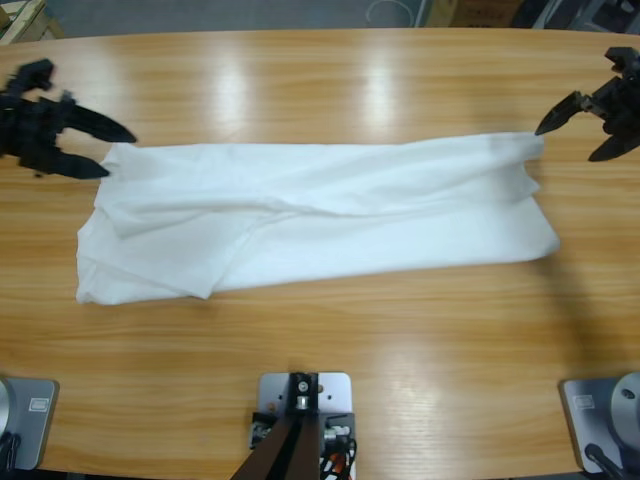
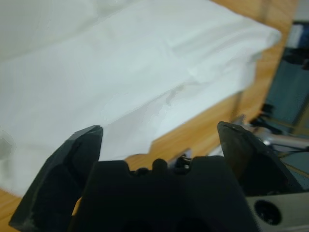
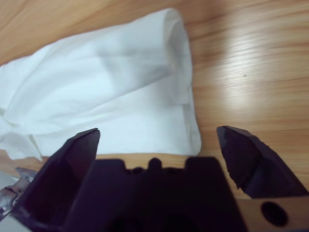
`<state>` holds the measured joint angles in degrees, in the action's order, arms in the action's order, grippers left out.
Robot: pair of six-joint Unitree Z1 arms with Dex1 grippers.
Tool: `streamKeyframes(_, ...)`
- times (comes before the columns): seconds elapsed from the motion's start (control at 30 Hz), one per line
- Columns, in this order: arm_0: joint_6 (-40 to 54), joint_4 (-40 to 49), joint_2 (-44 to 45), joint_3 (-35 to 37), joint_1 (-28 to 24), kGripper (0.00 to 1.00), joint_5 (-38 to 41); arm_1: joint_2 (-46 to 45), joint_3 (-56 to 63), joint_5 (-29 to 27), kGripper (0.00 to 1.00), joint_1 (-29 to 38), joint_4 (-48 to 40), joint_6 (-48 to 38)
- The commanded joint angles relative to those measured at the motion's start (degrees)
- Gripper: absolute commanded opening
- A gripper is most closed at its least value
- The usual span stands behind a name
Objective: Fold clothes
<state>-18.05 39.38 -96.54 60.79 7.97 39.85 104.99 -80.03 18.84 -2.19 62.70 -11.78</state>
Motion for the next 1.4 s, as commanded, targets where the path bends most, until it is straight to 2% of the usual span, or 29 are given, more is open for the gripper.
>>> streamKeyframes(0.03, 1.5, -0.9, -17.6, 8.3, 6.2, 0.913, 7.6, -5.1, 1.8, 1.4, 1.000, 3.9, 1.5, 0.4)
streamKeyframes(0.2, 1.7, -0.8, -19.4, 8.6, 6.7, 0.908, 8.5, -6.4, 2.2, 1.3, 1.000, 3.9, 1.9, 0.4)
streamKeyframes(0.5, 6.5, -2.4, -21.5, -1.4, 7.5, 0.908, 8.2, -7.4, 0.6, 2.0, 1.000, 3.9, 4.0, 0.2)
streamKeyframes(0.7, 6.7, -4.0, -21.0, -4.6, 7.5, 0.908, 8.1, -8.7, 0.0, 2.1, 1.000, 3.9, 5.3, 0.4)
streamKeyframes(0.8, 6.7, -4.0, -16.8, -5.0, 7.5, 0.900, 7.7, -9.4, 0.1, 2.1, 1.000, 3.9, 5.7, 0.4)
streamKeyframes(1.07, 5.3, -3.9, -5.3, -4.9, 7.0, 0.899, 7.8, -8.4, 1.2, 12.7, 1.000, -5.6, 2.3, 9.6)
streamKeyframes(1.17, 4.4, -3.6, -3.7, -4.9, 6.4, 0.899, 8.1, -5.8, 4.8, 14.9, 1.000, -8.3, -0.4, 11.4)
streamKeyframes(1.27, 3.9, -3.4, -3.6, -4.8, 5.9, 0.899, 8.3, 0.6, 6.3, 20.5, 1.000, -7.6, -2.2, 13.5)
streamKeyframes(1.4, 3.2, -3.4, -3.7, -4.5, 5.9, 0.899, 8.1, 3.3, 6.2, 21.9, 1.000, -1.5, -4.4, 12.4)
